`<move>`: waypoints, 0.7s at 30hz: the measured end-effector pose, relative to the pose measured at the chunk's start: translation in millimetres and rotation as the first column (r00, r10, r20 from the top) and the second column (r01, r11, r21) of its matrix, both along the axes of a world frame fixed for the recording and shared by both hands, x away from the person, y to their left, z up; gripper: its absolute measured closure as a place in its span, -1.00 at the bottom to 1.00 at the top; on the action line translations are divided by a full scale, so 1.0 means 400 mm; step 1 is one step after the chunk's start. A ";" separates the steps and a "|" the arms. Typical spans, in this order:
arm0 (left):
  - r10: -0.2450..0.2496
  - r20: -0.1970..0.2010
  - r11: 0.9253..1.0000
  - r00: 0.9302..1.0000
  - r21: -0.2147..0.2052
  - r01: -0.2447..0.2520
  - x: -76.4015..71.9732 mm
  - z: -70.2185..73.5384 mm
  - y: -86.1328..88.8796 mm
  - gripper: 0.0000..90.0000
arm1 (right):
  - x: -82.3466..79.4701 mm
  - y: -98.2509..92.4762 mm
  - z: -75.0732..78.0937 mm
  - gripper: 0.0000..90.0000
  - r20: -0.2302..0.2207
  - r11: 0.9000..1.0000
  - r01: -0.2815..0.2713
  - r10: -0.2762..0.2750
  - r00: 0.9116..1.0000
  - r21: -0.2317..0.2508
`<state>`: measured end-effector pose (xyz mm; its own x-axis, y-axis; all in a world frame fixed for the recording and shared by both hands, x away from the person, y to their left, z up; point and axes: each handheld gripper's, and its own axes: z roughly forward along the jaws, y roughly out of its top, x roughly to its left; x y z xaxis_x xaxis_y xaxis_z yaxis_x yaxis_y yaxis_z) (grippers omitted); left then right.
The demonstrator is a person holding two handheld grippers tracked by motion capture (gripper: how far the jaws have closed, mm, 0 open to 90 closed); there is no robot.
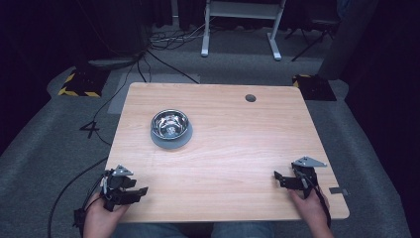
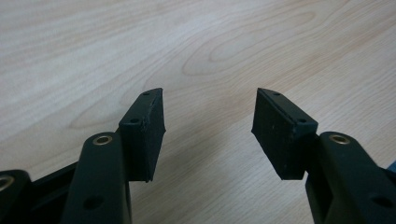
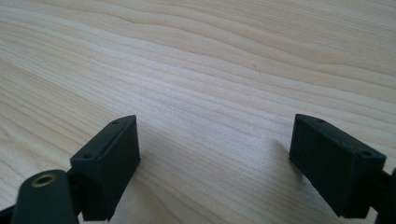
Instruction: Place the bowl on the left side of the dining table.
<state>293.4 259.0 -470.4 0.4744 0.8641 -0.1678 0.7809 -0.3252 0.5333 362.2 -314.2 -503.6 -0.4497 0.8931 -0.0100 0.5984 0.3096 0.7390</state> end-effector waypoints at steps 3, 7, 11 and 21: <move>0.003 0.002 0.999 1.000 0.034 -0.004 0.004 -0.016 -0.002 -0.03 | 0.000 0.000 0.000 -0.64 0.002 1.000 0.001 -0.001 1.000 0.001; -0.007 0.021 1.000 1.000 0.010 0.007 0.005 -0.028 -0.001 -0.09 | 0.000 0.000 -0.001 -0.64 0.003 1.000 0.001 -0.001 1.000 0.001; 0.000 0.087 1.000 0.996 -0.013 0.002 0.002 -0.045 -0.003 -0.22 | -0.001 0.000 -0.001 -0.64 0.002 1.000 0.002 -0.002 1.000 0.001; -0.116 0.224 0.993 0.968 0.031 0.112 0.004 -0.082 0.000 -0.64 | -0.001 0.000 -0.001 -0.64 0.001 1.000 0.002 -0.002 1.000 0.002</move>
